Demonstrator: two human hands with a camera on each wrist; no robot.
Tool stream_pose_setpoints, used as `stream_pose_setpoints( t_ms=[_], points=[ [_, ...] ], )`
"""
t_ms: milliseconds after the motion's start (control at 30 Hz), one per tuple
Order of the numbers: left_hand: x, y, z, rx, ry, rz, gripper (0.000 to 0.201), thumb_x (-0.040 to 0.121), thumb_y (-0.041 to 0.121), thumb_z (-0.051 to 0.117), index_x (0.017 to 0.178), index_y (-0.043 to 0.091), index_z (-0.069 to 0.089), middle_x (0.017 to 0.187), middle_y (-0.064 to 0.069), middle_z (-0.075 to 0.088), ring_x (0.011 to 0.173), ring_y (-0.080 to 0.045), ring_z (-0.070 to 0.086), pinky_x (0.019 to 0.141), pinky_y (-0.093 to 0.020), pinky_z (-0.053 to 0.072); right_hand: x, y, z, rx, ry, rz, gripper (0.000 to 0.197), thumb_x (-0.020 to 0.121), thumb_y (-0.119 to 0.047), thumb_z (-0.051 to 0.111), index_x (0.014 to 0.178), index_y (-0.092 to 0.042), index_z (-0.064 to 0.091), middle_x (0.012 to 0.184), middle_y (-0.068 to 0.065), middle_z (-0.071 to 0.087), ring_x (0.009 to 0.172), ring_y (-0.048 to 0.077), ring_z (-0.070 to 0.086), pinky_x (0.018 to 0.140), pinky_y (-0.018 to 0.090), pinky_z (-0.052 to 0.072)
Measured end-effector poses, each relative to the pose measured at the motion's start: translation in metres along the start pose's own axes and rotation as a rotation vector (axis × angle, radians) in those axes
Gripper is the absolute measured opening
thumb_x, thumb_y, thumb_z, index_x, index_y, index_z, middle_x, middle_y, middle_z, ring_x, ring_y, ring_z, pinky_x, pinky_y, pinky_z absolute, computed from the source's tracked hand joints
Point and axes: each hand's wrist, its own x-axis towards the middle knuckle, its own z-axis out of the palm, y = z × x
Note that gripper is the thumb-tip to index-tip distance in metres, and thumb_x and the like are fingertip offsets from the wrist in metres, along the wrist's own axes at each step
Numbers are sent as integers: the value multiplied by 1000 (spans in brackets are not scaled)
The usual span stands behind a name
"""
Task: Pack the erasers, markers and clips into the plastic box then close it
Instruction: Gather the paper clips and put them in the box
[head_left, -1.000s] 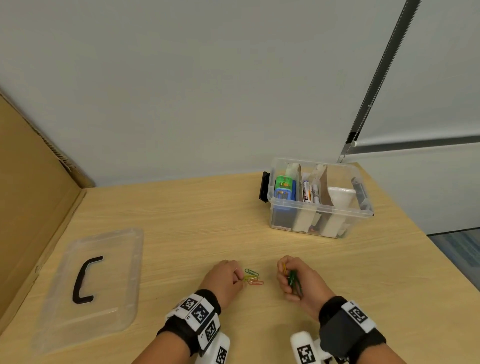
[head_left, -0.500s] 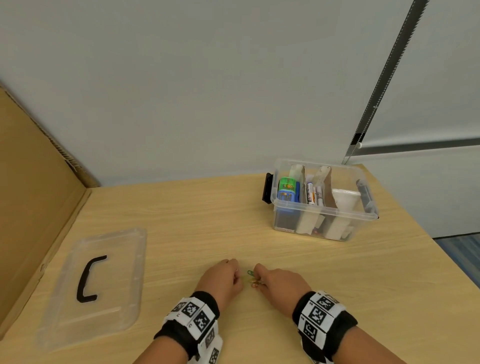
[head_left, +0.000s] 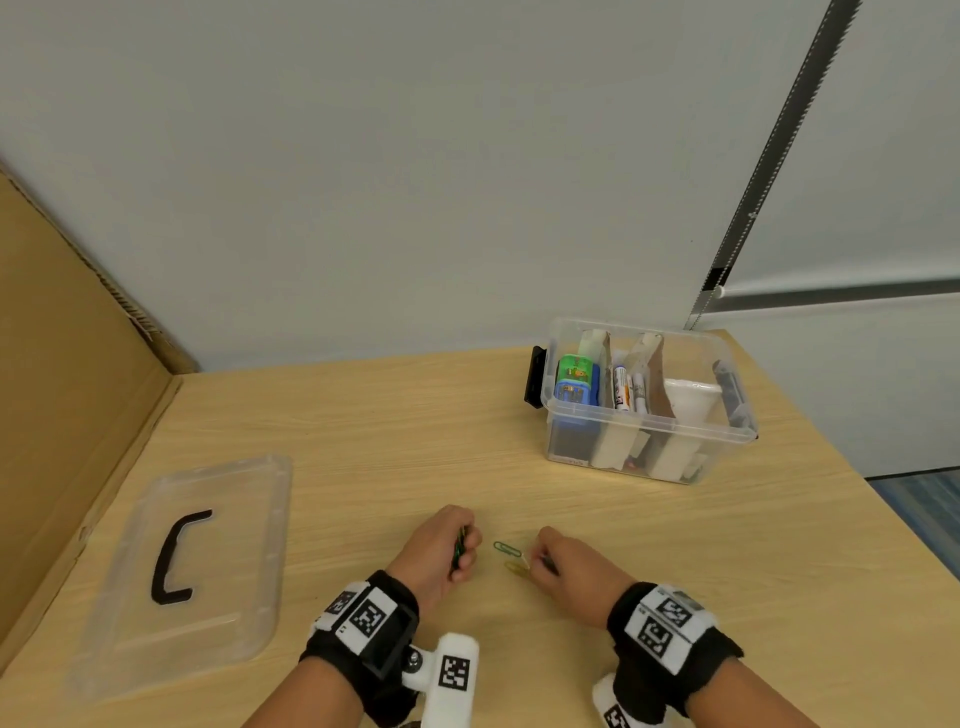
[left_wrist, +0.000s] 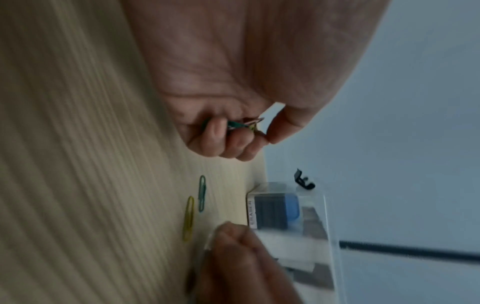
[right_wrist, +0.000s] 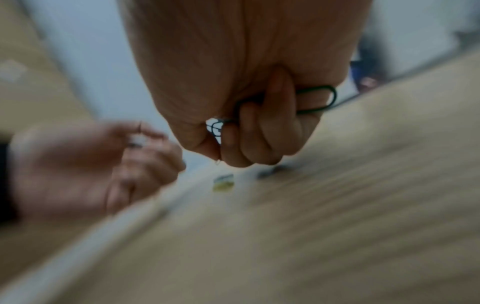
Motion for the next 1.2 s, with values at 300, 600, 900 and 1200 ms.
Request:
stream_pose_setpoints(
  t_ms=[300,600,900,1200],
  points=[
    [9,-1,15,1339,-115,327,34,83,38,67,110,23,54,79,13,45,80,-10,48,70,-23,35,-13,20,-22,1429,-42,10,28,95,-32,36,76,-14,47,60,4,37,42,11,20,39,22,8],
    [5,3,21,1526,-128,320,26,90,35,55,108,16,58,77,7,55,76,-16,51,68,-26,38,-9,14,-13,781,33,88,26,102,-22,38,82,-15,54,57,-4,38,40,4,28,37,19,24],
    [2,3,19,1758,-90,371,26,92,23,45,112,8,54,105,-11,64,90,-27,60,75,-34,45,-7,16,-6,393,170,32,28,99,-13,41,79,-19,59,66,-15,47,61,-2,42,60,11,31],
    [-4,0,-27,902,125,439,4,88,22,61,85,22,63,91,6,68,85,-6,63,76,-11,47,-22,16,-33,334,237,-12,31,100,-14,38,78,-23,58,71,-14,49,65,-1,43,64,15,33]
  ],
)
